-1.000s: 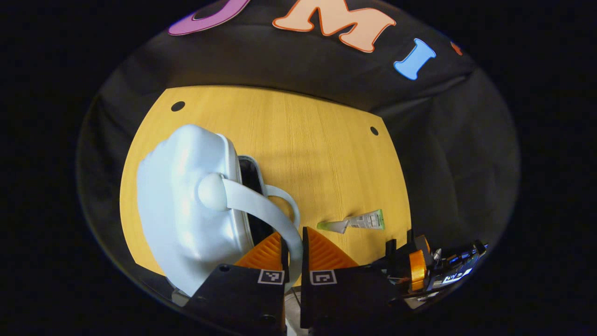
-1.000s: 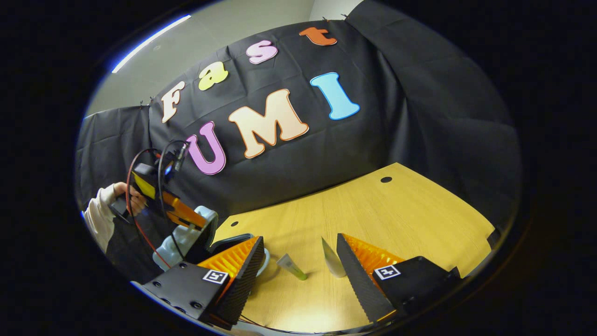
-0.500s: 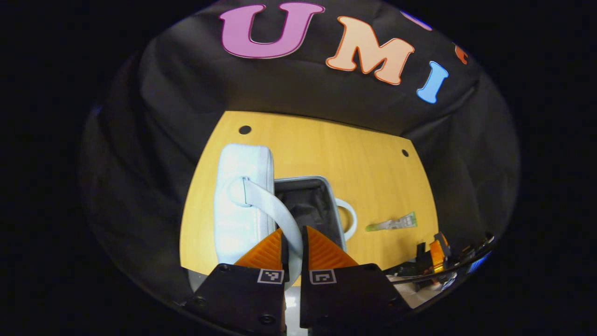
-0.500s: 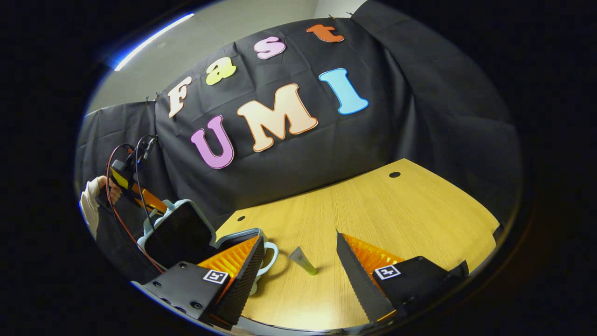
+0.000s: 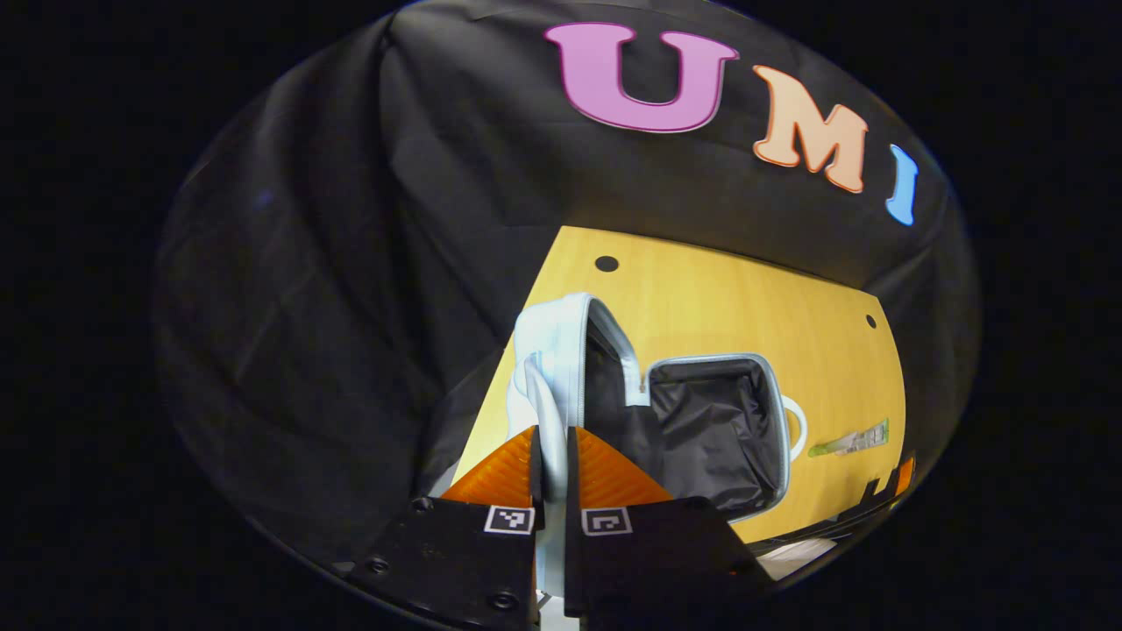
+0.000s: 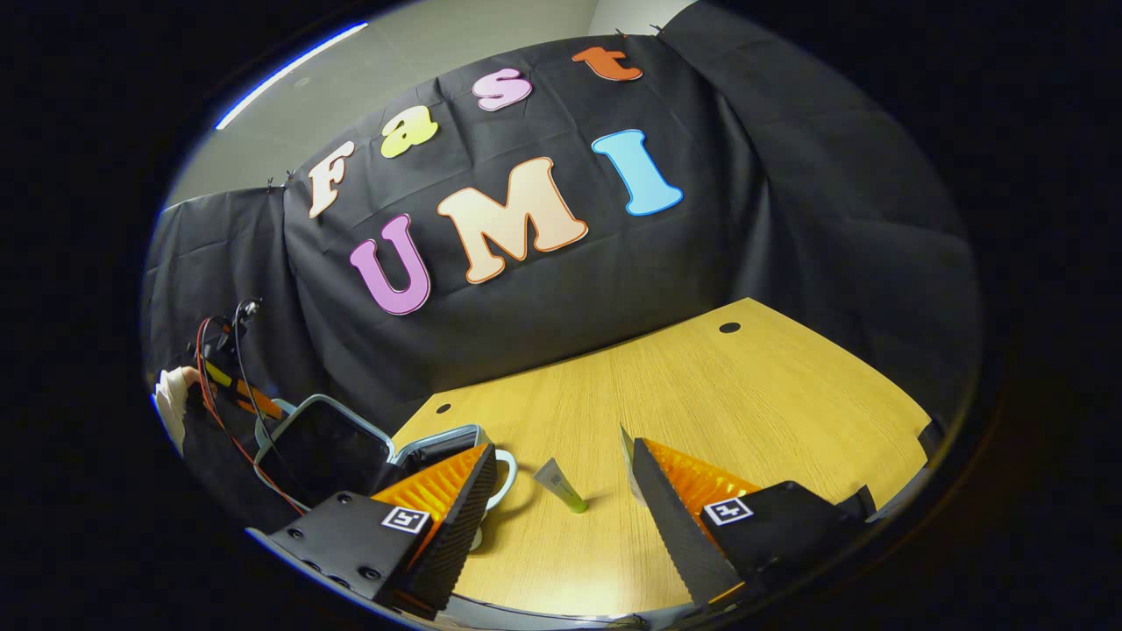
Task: First open the suitcase, pack the skin care products into it, and then close the suitcase.
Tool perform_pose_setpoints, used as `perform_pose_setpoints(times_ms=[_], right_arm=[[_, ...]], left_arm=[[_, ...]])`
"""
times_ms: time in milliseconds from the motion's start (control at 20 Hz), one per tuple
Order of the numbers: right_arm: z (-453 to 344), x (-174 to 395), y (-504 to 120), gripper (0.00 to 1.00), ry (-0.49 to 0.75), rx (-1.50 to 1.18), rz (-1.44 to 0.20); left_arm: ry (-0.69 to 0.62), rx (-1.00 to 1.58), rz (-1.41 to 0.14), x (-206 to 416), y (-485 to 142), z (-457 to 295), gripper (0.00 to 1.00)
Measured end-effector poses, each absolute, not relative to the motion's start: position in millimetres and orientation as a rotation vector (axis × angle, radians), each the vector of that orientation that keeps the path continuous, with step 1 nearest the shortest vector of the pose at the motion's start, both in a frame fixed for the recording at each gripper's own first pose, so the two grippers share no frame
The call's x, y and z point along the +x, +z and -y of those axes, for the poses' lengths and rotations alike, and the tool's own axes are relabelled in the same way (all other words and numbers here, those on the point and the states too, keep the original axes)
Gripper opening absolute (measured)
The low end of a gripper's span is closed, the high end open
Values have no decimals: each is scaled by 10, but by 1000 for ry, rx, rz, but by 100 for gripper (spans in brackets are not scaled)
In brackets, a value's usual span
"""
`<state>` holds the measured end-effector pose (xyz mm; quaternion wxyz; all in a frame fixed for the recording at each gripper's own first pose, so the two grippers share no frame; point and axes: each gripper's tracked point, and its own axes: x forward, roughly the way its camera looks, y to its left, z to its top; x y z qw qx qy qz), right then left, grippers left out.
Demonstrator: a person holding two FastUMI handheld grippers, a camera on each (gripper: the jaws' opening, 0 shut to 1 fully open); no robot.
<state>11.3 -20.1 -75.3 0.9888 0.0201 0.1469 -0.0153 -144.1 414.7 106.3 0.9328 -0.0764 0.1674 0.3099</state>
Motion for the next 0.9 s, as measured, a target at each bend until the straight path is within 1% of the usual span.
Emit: perform_pose_setpoints(times_ms=[250,350,600,650,700,900], right_arm=[[221,135,-702,97,-46,30,-295],[230,153,-722,97,-51,42,-307],[305,244,-729,97,-79,45,-302],[320,251,-747,97,-85,42,-309],[337,250,-767,97,-90,40,-314],[364,285,-825,97,-97,28,-328]], left_arm=[[684,-320,-362,-1638,499,-4719,4],[715,-354,-394,-1696,219,-4896,4],[771,-416,-453,-1627,-385,-5183,4],[779,-422,-456,-1616,-432,-5232,1],[793,-422,-459,-1618,-483,-5300,5],[816,-461,-482,-1534,-737,-5407,6]])
